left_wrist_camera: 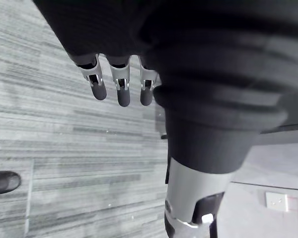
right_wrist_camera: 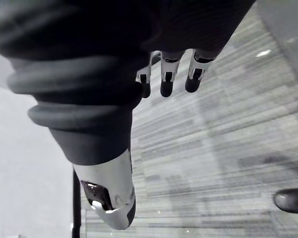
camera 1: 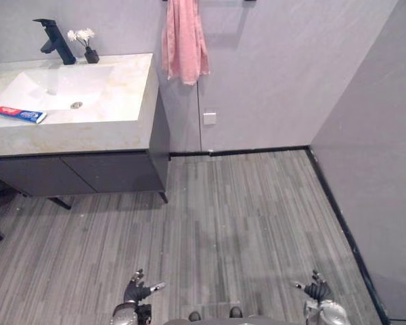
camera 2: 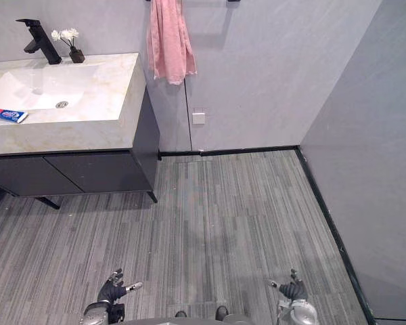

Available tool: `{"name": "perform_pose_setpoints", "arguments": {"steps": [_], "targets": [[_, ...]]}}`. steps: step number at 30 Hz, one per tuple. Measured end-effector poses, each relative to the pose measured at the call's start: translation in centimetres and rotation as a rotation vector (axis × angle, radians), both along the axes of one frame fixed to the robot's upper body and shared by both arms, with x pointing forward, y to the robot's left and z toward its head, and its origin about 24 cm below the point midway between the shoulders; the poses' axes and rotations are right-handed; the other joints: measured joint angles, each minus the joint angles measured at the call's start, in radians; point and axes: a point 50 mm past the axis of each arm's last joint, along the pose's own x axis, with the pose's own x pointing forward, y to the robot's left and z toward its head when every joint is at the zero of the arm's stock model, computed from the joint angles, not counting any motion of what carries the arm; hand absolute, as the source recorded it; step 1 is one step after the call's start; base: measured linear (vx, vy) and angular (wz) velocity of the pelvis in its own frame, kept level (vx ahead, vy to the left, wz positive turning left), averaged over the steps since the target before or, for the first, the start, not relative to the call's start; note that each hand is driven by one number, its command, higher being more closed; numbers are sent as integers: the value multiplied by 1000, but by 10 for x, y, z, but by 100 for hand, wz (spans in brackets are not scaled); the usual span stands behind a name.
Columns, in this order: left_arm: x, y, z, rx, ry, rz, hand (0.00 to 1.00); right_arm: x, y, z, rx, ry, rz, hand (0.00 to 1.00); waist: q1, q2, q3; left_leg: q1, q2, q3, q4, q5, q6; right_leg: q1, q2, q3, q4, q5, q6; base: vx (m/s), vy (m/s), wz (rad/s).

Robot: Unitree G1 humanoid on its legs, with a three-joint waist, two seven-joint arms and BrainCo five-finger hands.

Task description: Organize washtable

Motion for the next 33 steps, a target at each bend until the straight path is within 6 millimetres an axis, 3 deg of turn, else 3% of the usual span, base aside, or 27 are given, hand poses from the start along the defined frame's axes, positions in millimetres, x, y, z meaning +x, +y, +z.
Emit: {"name": "perform_pose_setpoints", "arguments": {"steps": [8,17,21,24,25,28,30,33], "targets": [[2,1,5,16,-33,-16,0,5,6,0,-38,31,133,0,0,-4,17,13,-1,-26,3,0,0,24,-3,-19,-6,0,0,37,-2,7],[2,1,6,18,-44,-16,0,6,7,0,-43,36,158,0,-1,-1,38,-3,-2,-48,3,-3,3,12,-2,-29,-7,-2,2,-61,-6,6],[6,0,9,17,-67,-19,0,12,7,5,-48,7,160,0,-6,5,45,-40,0,-47,11,-16,13,-23,-1,-29,-4,-7,8,-67,2,0],[13,-1,15,17,-105,-22,0,16,6,6,-43,-10,144,0,-4,6,56,-93,3,-37,90,-74,16,-61,-1,-19,25,-35,11,-18,30,-13],[16,-2,18,17,-128,-24,0,18,6,7,-46,-17,140,0,3,9,57,-123,7,-22,136,-109,19,-102,-1,-5,82,-66,16,0,46,-39],[19,-4,23,14,-159,-25,0,25,7,10,-53,-37,135,0,2,7,65,-159,-5,13,242,-198,43,-215,-29,25,345,-188,76,106,88,-38],[25,-5,24,10,-173,-28,0,27,9,10,-45,-39,129,0,-1,11,86,-129,-14,18,272,-238,68,-336,-53,22,637,-201,99,200,88,-16],[31,-2,27,27,-186,-34,0,27,14,8,-32,-28,132,0,-22,0,112,-40,-14,8,264,-270,76,-399,-71,-10,762,-258,73,358,21,8]]}}
